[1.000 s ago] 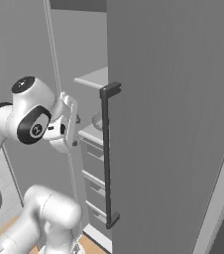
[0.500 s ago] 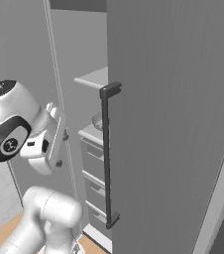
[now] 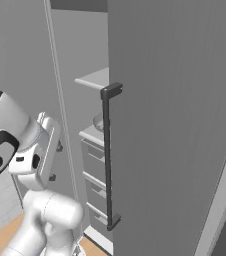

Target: Take the meat container that has the steak and place it on the second highest rack of the freezer. Then take the vegetable container that has the onion and potato and place it on the highest rack of the freezer.

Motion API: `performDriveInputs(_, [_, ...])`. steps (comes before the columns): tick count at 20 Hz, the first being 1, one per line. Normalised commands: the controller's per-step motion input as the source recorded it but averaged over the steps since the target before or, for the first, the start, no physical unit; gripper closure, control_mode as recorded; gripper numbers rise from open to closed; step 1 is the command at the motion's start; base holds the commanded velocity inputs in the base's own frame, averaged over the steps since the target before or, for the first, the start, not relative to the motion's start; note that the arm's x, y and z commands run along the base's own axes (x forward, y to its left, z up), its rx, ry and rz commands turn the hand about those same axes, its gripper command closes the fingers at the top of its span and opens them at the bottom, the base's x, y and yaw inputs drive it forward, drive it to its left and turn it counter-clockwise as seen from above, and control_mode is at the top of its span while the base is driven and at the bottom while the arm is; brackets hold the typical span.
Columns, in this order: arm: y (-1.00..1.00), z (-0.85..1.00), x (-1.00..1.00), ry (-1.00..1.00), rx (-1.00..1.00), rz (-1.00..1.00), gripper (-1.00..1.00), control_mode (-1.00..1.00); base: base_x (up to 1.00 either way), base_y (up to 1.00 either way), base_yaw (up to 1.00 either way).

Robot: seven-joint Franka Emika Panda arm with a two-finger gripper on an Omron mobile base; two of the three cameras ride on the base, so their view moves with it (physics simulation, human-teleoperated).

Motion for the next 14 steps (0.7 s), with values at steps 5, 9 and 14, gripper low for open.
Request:
performDriveInputs(5, [0.00,0.00,-0.08,0.00,0.00,0.00,-1.00,1.00,-0.12,0.00,0.00])
performDriveInputs(9, [0.00,0.00,0.00,0.00,0.00,0.00,-1.00,1.00,-0.96,-0.03,-0.09])
performDriveInputs(14, [0.00,0.00,0.00,0.00,0.00,0.00,-1.00,1.00,-0.56,-0.15,-0.40])
